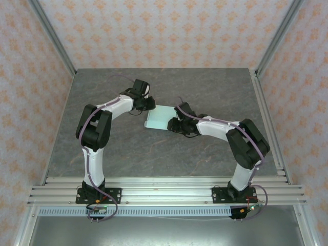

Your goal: Fold the paper box

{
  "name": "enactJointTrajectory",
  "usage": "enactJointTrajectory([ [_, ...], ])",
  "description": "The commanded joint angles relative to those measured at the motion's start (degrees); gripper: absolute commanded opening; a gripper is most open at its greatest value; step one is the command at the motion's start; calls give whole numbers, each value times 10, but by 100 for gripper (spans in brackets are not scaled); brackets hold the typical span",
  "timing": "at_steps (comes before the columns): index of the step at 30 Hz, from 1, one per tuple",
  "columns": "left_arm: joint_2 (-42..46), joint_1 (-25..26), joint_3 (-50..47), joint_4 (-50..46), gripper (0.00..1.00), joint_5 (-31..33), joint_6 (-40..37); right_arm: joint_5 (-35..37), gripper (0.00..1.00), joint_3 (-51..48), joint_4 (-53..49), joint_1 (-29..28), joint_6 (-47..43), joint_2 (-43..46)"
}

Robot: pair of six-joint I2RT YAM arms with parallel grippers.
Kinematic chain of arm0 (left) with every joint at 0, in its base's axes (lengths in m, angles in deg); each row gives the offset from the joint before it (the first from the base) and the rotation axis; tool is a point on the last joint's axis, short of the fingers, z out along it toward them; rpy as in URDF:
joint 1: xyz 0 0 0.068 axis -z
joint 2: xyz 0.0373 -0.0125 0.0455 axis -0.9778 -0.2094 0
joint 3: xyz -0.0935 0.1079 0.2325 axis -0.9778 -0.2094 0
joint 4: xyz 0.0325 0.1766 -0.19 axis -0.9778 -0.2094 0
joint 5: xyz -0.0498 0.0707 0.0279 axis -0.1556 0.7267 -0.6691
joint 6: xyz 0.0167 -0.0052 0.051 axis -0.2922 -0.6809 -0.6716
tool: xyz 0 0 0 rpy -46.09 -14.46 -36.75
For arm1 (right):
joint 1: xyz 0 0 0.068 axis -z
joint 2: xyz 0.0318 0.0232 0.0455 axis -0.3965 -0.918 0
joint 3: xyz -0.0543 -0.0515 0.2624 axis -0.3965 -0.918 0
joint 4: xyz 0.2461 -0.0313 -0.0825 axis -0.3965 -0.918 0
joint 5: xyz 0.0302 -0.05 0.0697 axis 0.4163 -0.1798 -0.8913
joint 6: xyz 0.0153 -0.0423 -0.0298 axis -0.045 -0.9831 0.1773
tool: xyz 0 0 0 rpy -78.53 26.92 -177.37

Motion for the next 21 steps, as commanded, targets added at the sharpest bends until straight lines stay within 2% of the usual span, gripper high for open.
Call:
enactJointTrajectory([
  [1,-17,3,-28,-44,21,1,14,-23,40,6,24,-1,18,-6],
  [10,-16,7,-34,-37,19,2,26,-74,37,-7,84,-1,70,-6],
  [21,-12,12,-47,-23,13,7,42,-91,34,-25,145,-1,131,7],
])
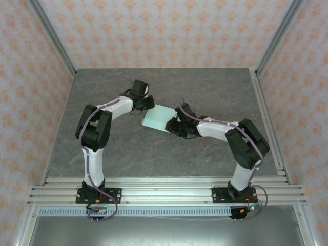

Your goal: Fold the paper box

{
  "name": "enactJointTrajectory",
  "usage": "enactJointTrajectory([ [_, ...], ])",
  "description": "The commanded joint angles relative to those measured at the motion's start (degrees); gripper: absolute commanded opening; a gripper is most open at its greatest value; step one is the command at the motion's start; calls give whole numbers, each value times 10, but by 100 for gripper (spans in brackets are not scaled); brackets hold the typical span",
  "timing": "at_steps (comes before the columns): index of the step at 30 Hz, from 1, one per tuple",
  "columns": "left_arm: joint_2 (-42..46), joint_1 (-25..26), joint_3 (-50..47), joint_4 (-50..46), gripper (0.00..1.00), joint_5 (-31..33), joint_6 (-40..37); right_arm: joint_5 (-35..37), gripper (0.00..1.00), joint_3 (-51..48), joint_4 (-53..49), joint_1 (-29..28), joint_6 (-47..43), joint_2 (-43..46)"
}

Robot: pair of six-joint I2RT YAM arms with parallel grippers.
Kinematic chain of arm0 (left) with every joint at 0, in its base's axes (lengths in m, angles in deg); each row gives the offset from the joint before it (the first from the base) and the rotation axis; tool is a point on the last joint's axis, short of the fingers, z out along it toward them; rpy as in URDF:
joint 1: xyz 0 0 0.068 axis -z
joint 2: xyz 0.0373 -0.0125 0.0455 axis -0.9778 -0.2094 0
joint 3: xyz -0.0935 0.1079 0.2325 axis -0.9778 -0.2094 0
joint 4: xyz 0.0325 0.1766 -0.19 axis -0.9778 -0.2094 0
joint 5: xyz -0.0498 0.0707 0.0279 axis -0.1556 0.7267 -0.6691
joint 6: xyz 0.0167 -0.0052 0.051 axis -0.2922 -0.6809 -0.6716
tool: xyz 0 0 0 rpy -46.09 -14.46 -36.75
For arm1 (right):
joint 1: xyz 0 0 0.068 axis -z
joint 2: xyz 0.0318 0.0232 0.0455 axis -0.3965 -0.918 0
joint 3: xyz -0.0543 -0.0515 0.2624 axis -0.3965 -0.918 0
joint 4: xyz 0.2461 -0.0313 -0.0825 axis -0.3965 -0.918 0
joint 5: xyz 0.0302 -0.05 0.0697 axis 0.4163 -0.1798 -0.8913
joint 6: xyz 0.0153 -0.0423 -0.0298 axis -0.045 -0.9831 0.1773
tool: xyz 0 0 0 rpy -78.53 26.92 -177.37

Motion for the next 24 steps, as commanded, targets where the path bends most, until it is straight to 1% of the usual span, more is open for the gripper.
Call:
enactJointTrajectory([
  [1,-14,14,-30,-69,13,0,16,-25,34,-4,98,-1,33,8],
  [4,-11,14,-30,-71,13,4,16,-23,34,-8,99,0,33,13],
  [6,-9,14,-29,-72,12,6,15,-13,35,-7,80,0,22,21],
  [8,-8,14,-29,-73,11,7,14,34,40,0,28,-1,-7,32],
  [10,-7,14,-29,-73,11,8,13,80,47,3,-16,-1,-37,42],
  [12,-8,14,-29,-73,11,7,12,103,54,4,-28,-1,-57,45],
  [14,-9,14,-28,-72,11,6,12,109,59,10,-31,-1,-70,38],
  [20,-11,14,-26,-77,11,4,10,125,61,56,-68,-1,-100,4],
  [24,-8,14,-26,-79,11,5,7,133,64,73,-82,-1,-111,-4],
])
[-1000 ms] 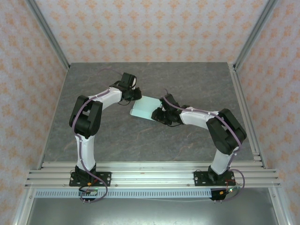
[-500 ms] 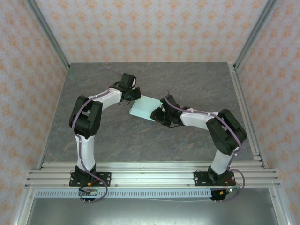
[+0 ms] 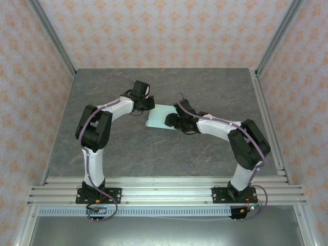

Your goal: Fold the paper box

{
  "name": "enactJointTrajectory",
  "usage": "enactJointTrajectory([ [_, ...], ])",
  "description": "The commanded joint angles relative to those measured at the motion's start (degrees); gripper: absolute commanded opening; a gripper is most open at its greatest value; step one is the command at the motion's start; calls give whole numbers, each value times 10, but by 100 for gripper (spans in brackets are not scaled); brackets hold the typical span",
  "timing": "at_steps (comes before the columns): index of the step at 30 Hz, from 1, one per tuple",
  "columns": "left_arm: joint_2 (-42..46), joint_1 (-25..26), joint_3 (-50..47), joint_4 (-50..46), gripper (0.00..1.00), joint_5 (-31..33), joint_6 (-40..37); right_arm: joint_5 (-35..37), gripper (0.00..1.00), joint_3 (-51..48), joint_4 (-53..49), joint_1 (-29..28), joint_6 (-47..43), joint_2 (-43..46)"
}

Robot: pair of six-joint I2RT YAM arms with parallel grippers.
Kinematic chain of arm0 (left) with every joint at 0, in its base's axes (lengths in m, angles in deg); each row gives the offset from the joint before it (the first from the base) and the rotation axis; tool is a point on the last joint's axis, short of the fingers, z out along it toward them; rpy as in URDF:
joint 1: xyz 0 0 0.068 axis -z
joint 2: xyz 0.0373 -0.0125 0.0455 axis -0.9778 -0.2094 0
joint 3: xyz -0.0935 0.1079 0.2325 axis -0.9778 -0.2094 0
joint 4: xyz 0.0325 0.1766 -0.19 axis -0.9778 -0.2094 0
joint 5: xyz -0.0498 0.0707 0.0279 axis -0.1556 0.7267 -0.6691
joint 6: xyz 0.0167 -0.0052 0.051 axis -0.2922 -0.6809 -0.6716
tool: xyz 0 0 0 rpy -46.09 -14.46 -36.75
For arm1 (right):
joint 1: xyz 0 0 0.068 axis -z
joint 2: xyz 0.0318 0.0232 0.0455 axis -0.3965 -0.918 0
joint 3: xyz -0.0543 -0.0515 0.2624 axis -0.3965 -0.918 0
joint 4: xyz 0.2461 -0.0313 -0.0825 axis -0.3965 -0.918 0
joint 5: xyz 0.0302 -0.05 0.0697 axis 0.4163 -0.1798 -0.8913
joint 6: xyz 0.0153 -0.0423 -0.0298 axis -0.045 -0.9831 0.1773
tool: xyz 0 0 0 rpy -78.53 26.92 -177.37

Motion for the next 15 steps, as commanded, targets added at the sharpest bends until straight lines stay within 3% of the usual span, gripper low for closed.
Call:
enactJointTrajectory([
  [1,-13,9,-19,-80,11,0,4,24,64,24,-22,-2,-26,-12],
  [15,-20,8,-20,-70,11,-2,18,16,63,17,-27,-19,-9,-29],
])
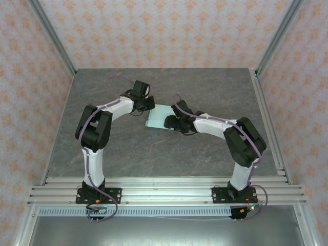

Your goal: Fold the paper box

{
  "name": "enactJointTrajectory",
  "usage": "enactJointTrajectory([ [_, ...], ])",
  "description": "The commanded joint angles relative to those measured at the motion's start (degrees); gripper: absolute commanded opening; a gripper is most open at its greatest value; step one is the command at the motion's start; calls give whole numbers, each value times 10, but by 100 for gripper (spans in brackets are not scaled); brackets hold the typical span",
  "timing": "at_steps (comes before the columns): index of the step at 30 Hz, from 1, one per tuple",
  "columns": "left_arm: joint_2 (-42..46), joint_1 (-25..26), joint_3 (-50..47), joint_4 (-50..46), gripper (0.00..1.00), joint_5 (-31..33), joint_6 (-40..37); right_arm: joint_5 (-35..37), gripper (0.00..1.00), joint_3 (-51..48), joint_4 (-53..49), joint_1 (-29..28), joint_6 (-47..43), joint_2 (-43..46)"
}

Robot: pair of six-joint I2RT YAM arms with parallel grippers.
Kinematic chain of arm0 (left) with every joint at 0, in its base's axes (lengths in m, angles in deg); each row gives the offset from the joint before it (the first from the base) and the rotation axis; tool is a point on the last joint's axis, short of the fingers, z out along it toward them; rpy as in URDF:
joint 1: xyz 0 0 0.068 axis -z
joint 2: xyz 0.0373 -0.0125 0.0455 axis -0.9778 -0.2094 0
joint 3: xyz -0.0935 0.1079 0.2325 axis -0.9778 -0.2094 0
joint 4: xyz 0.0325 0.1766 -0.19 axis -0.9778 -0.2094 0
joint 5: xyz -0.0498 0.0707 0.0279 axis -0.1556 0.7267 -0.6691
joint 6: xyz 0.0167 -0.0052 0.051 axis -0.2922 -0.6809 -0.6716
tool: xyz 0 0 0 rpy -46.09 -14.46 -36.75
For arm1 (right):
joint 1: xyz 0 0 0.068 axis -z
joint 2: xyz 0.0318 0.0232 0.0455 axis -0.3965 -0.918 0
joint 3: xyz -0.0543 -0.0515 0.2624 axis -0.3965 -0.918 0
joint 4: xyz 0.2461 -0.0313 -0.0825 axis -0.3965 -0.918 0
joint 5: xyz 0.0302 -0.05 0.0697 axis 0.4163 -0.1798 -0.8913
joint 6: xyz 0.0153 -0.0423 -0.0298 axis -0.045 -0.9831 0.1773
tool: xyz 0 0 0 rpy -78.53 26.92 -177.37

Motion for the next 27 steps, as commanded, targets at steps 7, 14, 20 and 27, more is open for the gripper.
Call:
enactJointTrajectory([
  [7,-21,8,-20,-67,11,-2,8,-27,59,0,26,-9,16,0],
  [14,-18,9,-23,-64,11,-2,10,18,54,0,8,-9,20,9],
  [20,-18,9,-24,-64,11,-3,11,28,55,-22,23,-9,22,4],
  [27,-19,9,-22,-69,10,0,7,17,48,-65,78,-11,24,27],
])
